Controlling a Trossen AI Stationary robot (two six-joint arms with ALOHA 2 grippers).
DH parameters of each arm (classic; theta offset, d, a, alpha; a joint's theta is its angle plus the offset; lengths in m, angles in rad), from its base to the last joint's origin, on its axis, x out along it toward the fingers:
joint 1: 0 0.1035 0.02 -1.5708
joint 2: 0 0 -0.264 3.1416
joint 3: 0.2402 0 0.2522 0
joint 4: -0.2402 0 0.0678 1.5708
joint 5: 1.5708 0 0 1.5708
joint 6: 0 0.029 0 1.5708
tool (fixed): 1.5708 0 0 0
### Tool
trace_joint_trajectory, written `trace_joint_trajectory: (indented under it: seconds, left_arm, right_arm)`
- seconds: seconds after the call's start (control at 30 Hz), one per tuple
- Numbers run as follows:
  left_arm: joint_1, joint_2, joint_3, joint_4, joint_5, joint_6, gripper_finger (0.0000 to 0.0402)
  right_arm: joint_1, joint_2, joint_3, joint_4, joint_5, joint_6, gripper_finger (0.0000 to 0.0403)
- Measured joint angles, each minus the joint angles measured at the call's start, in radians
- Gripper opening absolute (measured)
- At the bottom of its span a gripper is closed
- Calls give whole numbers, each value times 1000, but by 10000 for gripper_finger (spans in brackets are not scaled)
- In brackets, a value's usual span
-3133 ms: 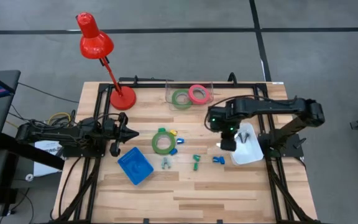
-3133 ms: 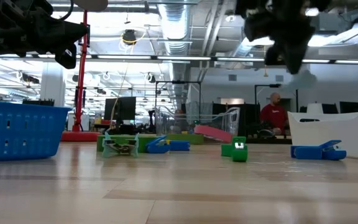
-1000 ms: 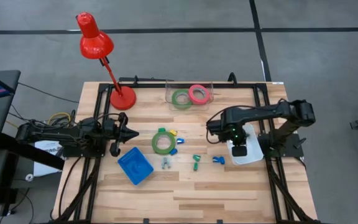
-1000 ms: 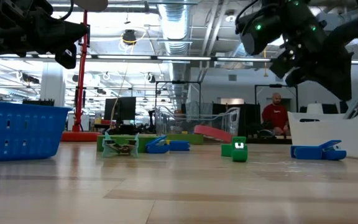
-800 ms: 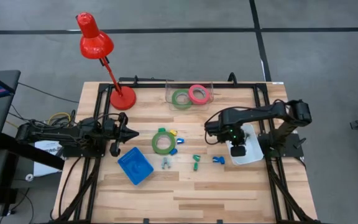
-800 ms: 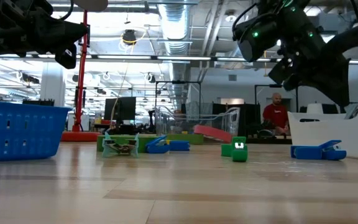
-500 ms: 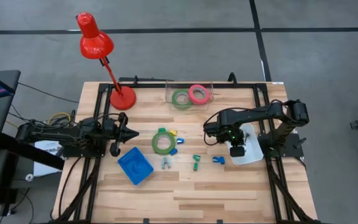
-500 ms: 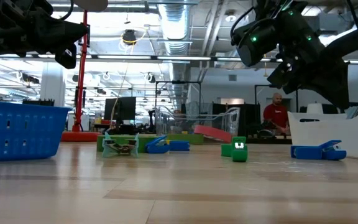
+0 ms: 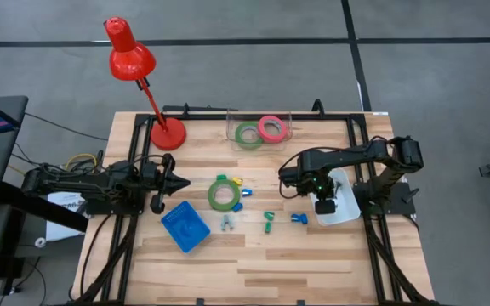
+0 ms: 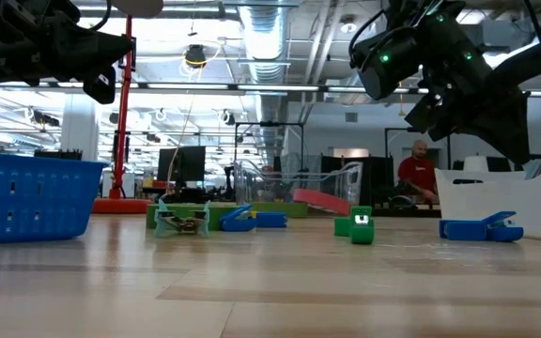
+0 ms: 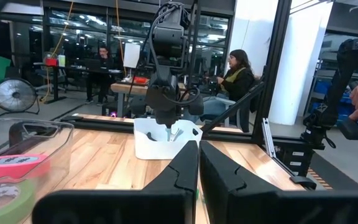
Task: Pick and place Stapler, Stapler remover, tape
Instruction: Put the gray stapler remover into the white bin, then put the middle right green stapler into the blue bin
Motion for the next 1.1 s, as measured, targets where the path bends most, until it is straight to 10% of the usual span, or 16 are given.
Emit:
trace_joint_trajectory:
  seconds: [1.1]
  left_arm:
    - [0,0,0,0,0,0,8]
  right_arm:
    - [-2,-94,90,33,30,54,113]
